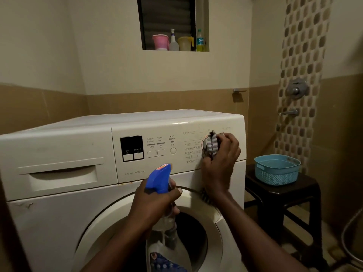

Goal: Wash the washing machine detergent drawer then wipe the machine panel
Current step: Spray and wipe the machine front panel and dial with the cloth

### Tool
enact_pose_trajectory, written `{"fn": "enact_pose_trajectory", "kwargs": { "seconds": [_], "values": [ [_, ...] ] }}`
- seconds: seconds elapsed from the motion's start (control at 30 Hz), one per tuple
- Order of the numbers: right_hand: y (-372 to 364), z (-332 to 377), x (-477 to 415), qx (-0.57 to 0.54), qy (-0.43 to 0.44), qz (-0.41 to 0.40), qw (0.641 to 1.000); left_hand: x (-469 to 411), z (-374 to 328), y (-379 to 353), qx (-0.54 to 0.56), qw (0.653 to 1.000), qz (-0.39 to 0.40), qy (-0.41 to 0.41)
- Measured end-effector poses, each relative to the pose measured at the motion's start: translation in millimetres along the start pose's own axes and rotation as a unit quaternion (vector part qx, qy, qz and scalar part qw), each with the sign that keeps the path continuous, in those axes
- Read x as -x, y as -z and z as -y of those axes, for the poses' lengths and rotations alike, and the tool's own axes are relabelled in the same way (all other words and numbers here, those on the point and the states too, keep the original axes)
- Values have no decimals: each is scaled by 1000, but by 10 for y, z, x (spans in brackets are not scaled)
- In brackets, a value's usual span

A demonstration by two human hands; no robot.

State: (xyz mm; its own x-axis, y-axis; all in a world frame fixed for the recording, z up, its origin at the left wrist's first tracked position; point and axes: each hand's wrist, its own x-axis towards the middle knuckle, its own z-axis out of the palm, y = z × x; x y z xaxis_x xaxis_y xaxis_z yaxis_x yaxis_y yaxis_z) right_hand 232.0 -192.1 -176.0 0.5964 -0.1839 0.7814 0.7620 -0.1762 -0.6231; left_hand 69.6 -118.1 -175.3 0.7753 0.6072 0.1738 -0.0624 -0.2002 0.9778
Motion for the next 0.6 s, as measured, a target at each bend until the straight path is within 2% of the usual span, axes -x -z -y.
{"fn": "enact_pose_trajectory", "kwargs": {
  "seconds": [0.07,0.13,0.27,0.33,0.4,0.5,0.53,0.6],
  "values": [
    [65,-90,-89,36,88,53,994,-13,3,-7,6,1000,7,-6],
    [118,-124,-225,81,203,111,969,-25,13,-38,5,1000,11,-12],
    [208,-222,-452,166,418,202,870,-40,20,-129,16,1000,16,-21],
    [259,-369,-480,187,497,207,822,-41,22,-168,17,999,22,-23],
    [308,-533,-405,202,538,197,794,-43,30,-208,14,999,26,-25],
    [414,-807,-146,202,506,207,812,-57,54,-239,13,999,29,-24],
    [467,-879,-71,201,464,216,835,-56,63,-243,12,999,30,-23],
    [551,-967,-78,170,327,193,909,-71,84,-240,5,999,33,-19]
  ]
}}
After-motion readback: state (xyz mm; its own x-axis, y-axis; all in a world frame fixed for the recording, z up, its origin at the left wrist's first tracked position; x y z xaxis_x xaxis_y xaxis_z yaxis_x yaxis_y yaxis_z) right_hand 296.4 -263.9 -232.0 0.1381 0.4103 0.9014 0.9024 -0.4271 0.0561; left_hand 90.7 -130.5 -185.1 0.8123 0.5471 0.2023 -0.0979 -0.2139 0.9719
